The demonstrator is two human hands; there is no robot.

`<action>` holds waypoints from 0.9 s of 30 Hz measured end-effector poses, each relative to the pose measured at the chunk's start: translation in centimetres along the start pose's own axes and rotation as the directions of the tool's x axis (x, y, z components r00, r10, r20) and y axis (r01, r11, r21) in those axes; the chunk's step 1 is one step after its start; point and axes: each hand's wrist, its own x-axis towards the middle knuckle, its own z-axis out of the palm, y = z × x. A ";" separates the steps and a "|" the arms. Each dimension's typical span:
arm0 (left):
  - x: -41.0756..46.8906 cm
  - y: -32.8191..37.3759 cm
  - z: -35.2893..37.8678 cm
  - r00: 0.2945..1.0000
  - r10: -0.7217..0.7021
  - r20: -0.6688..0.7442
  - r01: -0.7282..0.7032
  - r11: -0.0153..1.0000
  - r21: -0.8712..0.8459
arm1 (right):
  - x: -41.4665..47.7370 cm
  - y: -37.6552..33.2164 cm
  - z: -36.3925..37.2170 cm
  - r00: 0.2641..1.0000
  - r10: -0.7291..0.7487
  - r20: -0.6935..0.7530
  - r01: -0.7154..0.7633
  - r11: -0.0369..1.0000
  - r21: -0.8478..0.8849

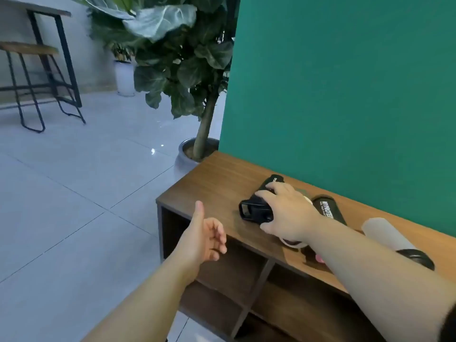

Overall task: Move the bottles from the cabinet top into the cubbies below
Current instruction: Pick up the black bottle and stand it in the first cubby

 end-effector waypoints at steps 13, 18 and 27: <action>-1.7 -6.4 -5.8 0.968 -0.067 -0.241 0.031 0.988 -0.153 | 2.8 -1.4 3.3 0.994 0.079 0.069 -0.053 0.945 -0.322; -1.7 -6.4 -7.4 0.921 -0.121 -0.371 0.044 0.977 -0.209 | 2.3 -3.8 2.6 0.998 0.046 0.036 -0.037 0.973 -0.228; -3.7 -5.3 -7.4 0.883 -0.190 -0.430 0.029 0.935 -0.354 | -1.6 -14.4 -1.7 0.973 -0.109 -0.205 0.163 0.949 0.269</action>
